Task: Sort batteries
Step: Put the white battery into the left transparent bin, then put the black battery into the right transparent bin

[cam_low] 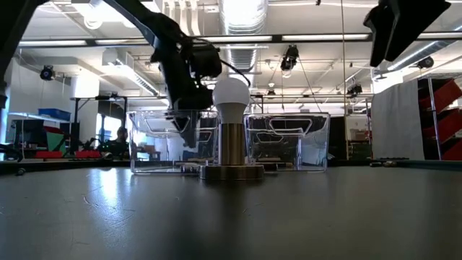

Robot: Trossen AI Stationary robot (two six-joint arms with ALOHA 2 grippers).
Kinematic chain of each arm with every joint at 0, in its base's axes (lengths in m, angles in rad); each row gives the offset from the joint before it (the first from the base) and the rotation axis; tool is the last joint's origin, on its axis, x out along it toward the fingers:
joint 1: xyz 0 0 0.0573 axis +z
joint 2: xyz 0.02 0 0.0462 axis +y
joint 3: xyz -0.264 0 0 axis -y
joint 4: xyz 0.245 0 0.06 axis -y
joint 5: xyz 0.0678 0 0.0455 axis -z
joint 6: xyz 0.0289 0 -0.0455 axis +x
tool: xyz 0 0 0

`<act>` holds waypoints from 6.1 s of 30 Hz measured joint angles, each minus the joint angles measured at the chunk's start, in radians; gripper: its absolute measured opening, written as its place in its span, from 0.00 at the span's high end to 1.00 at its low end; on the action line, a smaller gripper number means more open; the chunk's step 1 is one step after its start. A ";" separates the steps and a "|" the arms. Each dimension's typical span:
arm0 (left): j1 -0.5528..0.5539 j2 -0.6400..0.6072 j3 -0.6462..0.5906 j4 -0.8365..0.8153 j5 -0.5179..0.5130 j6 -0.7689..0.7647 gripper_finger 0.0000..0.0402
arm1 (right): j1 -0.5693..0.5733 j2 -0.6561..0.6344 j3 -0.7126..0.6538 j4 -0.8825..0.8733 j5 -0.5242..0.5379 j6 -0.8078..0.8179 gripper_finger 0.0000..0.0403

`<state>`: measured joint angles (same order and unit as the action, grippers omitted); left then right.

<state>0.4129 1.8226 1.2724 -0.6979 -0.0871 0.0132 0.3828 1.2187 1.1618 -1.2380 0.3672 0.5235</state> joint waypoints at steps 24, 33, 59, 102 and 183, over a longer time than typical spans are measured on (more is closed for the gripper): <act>-0.111 -0.001 -0.028 -0.006 0.060 -0.052 0.59 | -0.405 -0.046 0.001 -0.191 -0.083 -0.021 0.15; -0.137 -0.311 -0.045 -0.103 -0.140 -0.122 0.46 | -0.966 0.004 -0.085 -0.076 -0.090 -0.195 0.22; -0.694 -0.749 -0.659 0.883 -0.412 -0.206 0.45 | -1.431 0.437 -0.083 0.451 -0.149 0.299 0.48; -0.849 -1.257 -0.858 0.740 -0.639 -0.029 0.45 | -1.345 0.460 -0.253 0.591 0.104 0.845 0.62; -0.849 -1.298 -0.830 0.605 -0.637 0.000 0.45 | -0.822 0.716 0.425 0.192 -0.322 -0.598 0.58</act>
<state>-0.4366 0.5242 0.4427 -0.0929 -0.7246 0.0135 -0.4393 1.9351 1.5866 -1.0457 0.0456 -0.0744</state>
